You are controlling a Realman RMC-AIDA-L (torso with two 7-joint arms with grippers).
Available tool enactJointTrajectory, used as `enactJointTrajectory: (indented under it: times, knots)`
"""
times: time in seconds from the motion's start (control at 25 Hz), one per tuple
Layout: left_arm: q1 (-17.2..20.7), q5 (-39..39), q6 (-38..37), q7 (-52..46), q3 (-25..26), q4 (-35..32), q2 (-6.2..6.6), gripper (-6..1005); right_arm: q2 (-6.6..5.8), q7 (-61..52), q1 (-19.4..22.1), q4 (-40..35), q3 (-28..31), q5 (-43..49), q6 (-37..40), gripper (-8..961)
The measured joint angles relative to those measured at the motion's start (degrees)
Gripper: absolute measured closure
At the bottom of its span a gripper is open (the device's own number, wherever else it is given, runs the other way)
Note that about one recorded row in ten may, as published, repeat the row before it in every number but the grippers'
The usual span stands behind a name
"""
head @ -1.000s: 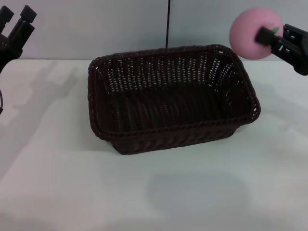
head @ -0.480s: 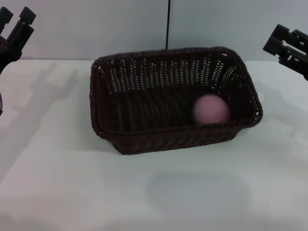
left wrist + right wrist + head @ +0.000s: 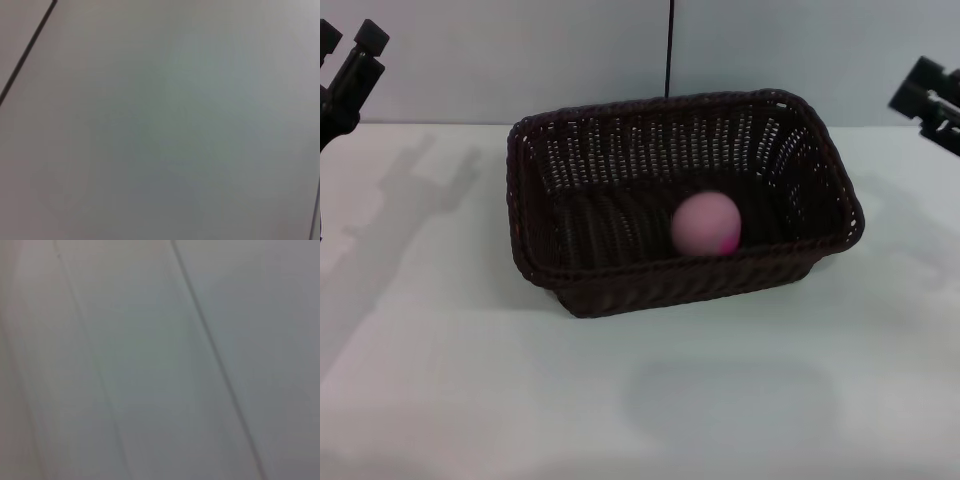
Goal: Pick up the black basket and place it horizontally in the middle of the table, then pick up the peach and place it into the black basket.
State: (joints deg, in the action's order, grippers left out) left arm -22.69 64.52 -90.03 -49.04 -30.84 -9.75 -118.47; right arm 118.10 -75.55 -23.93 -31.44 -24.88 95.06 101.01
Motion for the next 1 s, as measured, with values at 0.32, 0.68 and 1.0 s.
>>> enactJointTrajectory:
  times: [0.32,0.68,1.0]
  knots:
    - [0.83,-0.01,-1.78,0.31,3.97,0.5,-0.01,273,0.61,16.07,5.28,8.76,17.44,-0.09,-0.53,288]
    - [1.51,-0.01,-5.37,9.29,10.39,5.79,0.0,273,0.75,34.1,10.72,20.17,40.7,-0.2,-1.7,289]
    - [1.64,-0.01,-5.8,11.2,11.41,7.13,-0.05,274,0.82,34.21,10.56,20.96,43.45,-0.2,-3.8,288]
